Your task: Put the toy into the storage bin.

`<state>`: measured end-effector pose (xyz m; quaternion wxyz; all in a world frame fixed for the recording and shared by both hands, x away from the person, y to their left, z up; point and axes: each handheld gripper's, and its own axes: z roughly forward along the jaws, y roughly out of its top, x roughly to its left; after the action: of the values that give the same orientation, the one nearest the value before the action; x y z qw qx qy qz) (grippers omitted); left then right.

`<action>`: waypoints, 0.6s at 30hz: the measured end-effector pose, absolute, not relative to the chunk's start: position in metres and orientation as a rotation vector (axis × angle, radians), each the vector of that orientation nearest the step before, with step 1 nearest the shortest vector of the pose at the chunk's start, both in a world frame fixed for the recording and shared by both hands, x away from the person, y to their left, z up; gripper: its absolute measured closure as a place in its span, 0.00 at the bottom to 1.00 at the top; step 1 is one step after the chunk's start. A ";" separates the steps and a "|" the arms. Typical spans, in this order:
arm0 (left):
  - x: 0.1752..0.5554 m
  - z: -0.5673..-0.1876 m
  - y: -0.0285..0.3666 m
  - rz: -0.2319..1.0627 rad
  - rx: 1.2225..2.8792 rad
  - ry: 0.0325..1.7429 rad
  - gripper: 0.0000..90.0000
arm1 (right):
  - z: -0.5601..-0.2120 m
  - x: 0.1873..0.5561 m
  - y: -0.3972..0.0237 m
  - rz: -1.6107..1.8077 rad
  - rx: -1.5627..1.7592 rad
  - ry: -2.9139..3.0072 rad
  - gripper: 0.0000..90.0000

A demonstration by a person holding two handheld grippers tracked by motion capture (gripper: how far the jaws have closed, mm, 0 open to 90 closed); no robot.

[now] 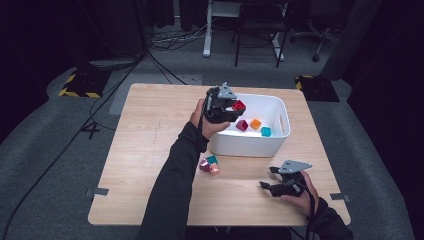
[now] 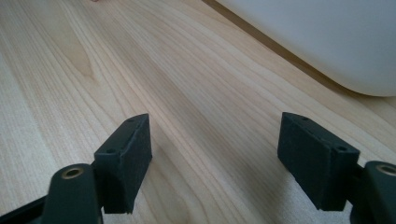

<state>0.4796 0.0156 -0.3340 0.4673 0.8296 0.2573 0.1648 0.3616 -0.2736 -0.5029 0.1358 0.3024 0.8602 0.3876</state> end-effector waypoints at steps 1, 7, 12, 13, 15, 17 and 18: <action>0.480 -0.334 0.015 0.413 2.035 0.635 0.65 | -0.503 0.362 -0.274 1.122 0.875 2.490 0.29; 0.480 -0.335 0.015 0.425 2.034 0.665 0.60 | -0.503 0.362 -0.274 1.122 0.872 2.491 0.29; 0.479 -0.336 0.012 0.428 2.034 0.667 0.53 | -0.503 0.362 -0.273 1.122 0.876 2.490 0.29; 0.479 -0.335 0.012 0.434 2.034 0.671 0.53 | -0.503 0.362 -0.274 1.123 0.877 2.491 0.29; 0.479 -0.334 0.013 0.435 2.046 0.661 0.51 | -0.503 0.362 -0.274 1.123 0.873 2.490 0.29; 0.477 -0.333 0.013 0.446 2.016 0.685 0.48 | -0.503 0.362 -0.274 1.122 0.871 2.492 0.29; 0.477 -0.331 0.015 0.441 2.023 0.681 0.47 | -0.503 0.362 -0.274 1.123 0.872 2.491 0.29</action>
<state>0.4770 0.0148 -0.3314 0.4625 0.8229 0.2770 0.1793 0.3617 -0.2737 -0.5029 0.1361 0.3012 0.8604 0.3878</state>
